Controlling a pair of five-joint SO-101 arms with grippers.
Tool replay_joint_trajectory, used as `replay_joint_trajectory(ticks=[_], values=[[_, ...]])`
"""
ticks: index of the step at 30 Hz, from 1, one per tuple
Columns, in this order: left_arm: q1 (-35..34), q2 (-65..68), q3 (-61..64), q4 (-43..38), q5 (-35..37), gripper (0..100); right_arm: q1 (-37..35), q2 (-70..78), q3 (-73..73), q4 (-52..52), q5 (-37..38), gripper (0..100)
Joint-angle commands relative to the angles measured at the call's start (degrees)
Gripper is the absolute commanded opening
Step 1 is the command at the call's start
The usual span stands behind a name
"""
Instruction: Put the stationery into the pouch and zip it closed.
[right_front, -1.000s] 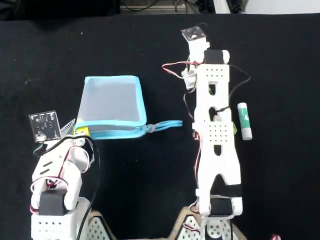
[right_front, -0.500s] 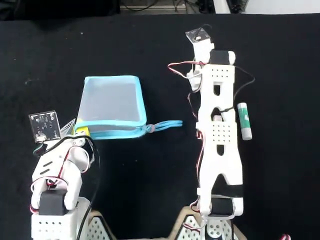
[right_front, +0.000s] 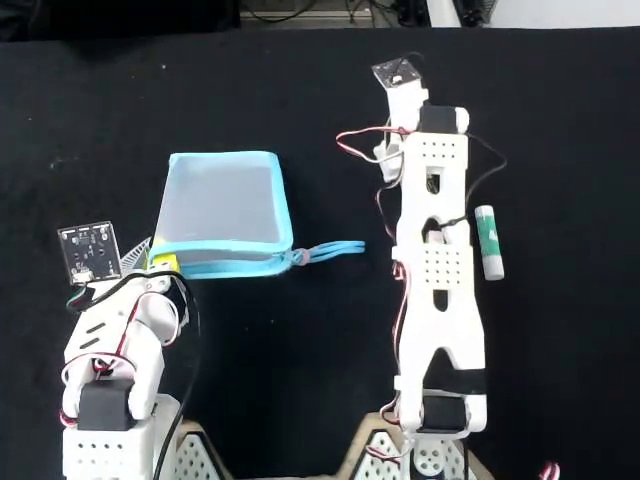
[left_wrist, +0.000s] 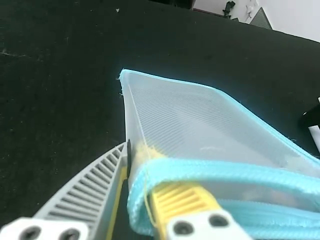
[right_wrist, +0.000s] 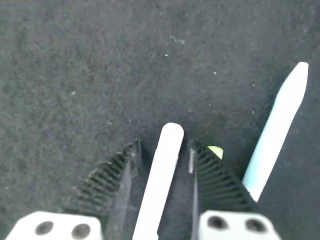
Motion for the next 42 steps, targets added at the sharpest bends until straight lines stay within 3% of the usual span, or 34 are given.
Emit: replay_joint_trajectory(ticks=[1,3,10,16,28,42], values=[[-0.31,-0.79,-0.66,-0.44,0.44,3,0.79,0.04,-0.92,0.18,0.44,9.6],[-0.31,-0.79,-0.66,-0.44,0.44,3,0.97,-0.22,-3.21,2.02,-0.09,0.6],[-0.31,-0.79,-0.66,-0.44,0.44,3,1.14,-6.11,-3.21,7.12,-0.97,1.0],[-0.48,-0.79,-0.66,-0.44,0.44,3,3.08,-10.77,1.01,7.3,-10.11,1.0],[-0.4,-0.79,-0.66,-0.44,0.26,3,2.02,-35.82,51.38,5.45,-9.23,1.0],[-0.48,-0.79,-0.57,-0.44,0.35,3,1.85,-56.04,98.07,-13.8,-0.26,1.0]])
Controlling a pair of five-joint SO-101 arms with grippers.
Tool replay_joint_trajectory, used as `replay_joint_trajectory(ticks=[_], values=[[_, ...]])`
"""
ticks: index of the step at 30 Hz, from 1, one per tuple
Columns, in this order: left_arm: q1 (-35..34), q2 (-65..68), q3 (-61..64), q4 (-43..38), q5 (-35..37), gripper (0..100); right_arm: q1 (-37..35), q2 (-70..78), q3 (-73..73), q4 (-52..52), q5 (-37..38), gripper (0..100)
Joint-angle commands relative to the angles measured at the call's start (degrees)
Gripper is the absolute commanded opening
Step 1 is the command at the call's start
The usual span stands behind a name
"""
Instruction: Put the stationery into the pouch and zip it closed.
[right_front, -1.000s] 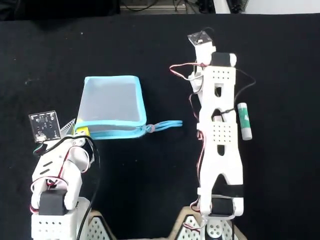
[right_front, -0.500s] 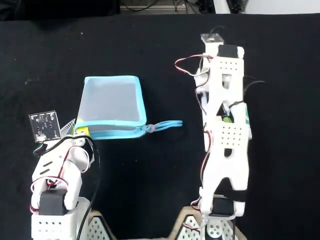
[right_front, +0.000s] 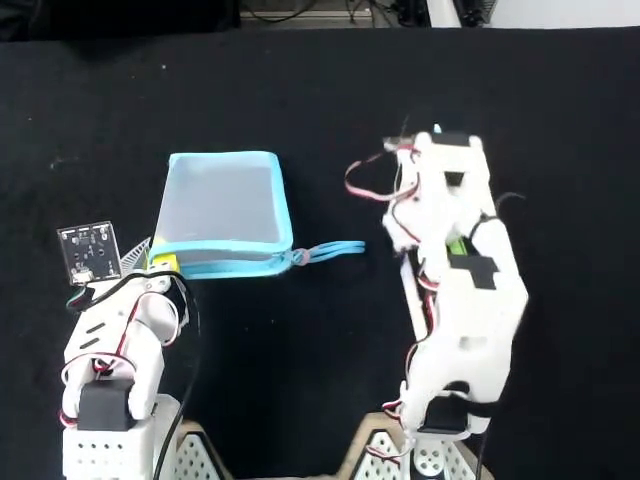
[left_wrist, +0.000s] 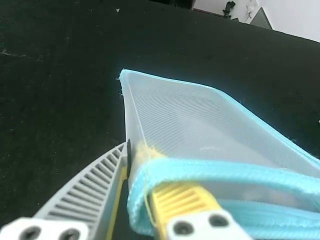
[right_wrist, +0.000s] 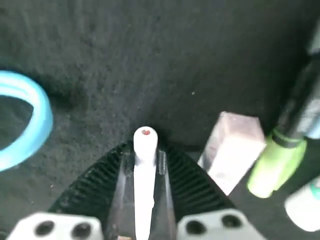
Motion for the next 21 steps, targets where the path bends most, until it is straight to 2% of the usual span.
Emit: replay_joint_trajectory(ticks=[1,7,13,17,21], values=[[-0.48,-0.79,-0.57,-0.44,0.35,3,-0.09,-6.02,8.13,-5.19,1.85,1.0],[-0.48,-0.79,-0.57,-0.44,0.35,3,-0.88,-6.9,8.75,-6.77,1.85,2.7],[-0.4,-0.79,-0.57,-0.44,0.26,3,-6.24,-6.9,5.76,-3.08,2.02,16.8],[-0.57,-0.79,-0.57,-0.44,0.26,3,-8.7,-6.81,2.51,-1.58,1.58,16.9],[-0.57,-0.79,-0.57,-0.44,0.26,3,-8.09,-6.73,1.71,-2.55,2.02,16.9]])
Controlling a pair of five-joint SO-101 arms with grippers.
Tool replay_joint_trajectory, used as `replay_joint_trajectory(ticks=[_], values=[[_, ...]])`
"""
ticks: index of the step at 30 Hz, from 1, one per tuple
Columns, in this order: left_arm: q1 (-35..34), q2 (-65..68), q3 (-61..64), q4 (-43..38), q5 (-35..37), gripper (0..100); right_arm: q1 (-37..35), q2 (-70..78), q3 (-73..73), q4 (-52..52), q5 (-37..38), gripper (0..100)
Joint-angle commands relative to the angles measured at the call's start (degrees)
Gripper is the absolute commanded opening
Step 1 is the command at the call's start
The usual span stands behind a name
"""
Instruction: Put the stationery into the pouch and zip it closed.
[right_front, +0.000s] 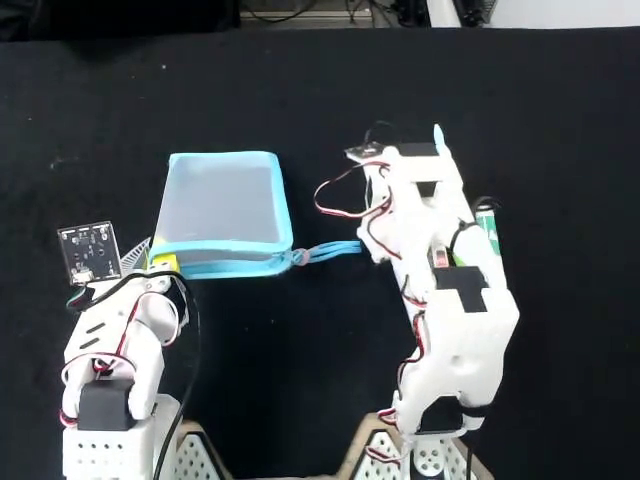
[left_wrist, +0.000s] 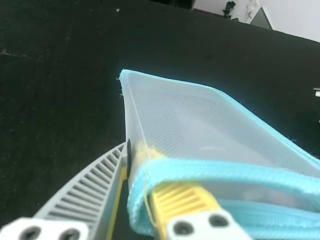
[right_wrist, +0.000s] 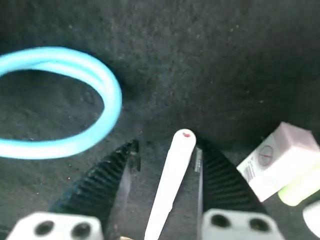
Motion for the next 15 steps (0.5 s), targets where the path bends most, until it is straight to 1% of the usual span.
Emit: replay_joint_trajectory(ticks=[1,6,10,12,15], values=[[-0.57,-0.79,-0.57,-0.44,0.26,3,-0.26,-1.19,-3.03,-0.88,0.7,16.9],[-0.57,-0.79,-0.57,-0.44,0.26,3,2.81,0.22,-3.03,-1.85,7.56,16.9],[-0.57,-0.79,-0.57,-0.44,0.26,3,4.04,2.15,-3.03,-2.11,10.11,16.7],[-0.57,-0.79,-0.57,-0.44,0.26,3,4.31,3.12,-2.77,-2.11,10.55,13.2],[-0.57,-0.79,-0.57,-0.44,0.26,3,4.66,4.18,-2.68,-1.93,11.69,5.0]])
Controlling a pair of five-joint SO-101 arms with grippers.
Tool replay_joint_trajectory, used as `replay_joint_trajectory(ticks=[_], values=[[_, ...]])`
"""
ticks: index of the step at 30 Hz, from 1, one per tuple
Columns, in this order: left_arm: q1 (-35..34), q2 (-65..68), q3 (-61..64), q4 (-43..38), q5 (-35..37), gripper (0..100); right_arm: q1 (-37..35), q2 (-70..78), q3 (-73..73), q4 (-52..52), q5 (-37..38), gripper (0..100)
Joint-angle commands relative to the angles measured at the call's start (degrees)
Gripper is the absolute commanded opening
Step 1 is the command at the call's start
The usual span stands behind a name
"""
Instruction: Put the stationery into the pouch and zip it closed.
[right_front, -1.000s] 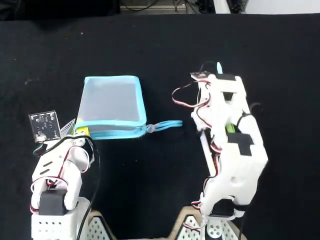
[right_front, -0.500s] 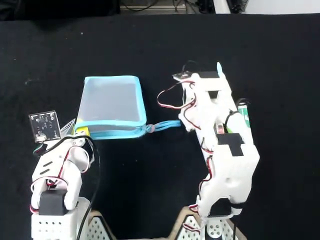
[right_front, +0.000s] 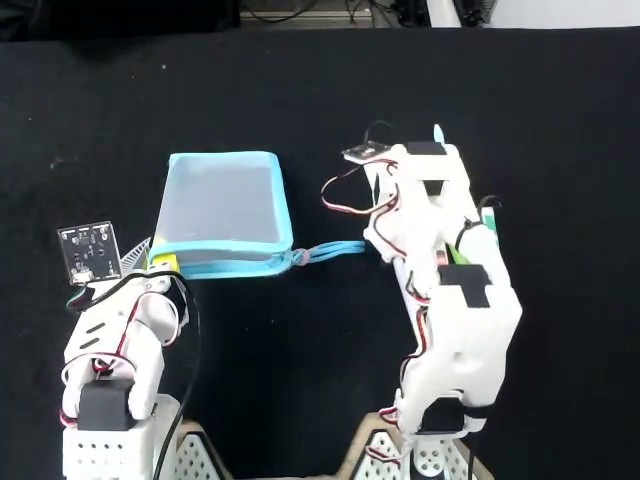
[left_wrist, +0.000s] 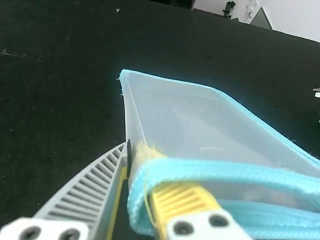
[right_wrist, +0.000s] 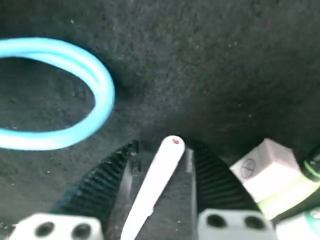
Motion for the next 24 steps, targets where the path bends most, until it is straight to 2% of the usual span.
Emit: replay_joint_trajectory(ticks=[1,6,13,16,20,24], values=[[-0.57,-0.79,-0.57,-0.44,0.26,3,1.58,1.1,-0.84,-0.79,1.32,2.1],[-0.57,-0.79,-0.57,-0.35,0.26,3,2.02,-4.18,-0.84,3.52,0.97,1.1],[-0.4,-0.79,-1.1,0.18,0.26,3,-2.2,-33.89,-0.84,15.03,0.97,1.1],[-0.4,-0.79,-1.98,0.18,0.09,3,-5.19,-47.43,-0.84,15.47,0.79,1.1],[-0.57,-0.62,-4.79,0.53,-0.53,3,-10.55,-62.11,-0.84,15.21,-4.75,1.1],[-0.4,-0.62,-10.77,5.54,-4.4,3,-18.2,-72.75,-0.84,15.12,-9.58,1.1]])
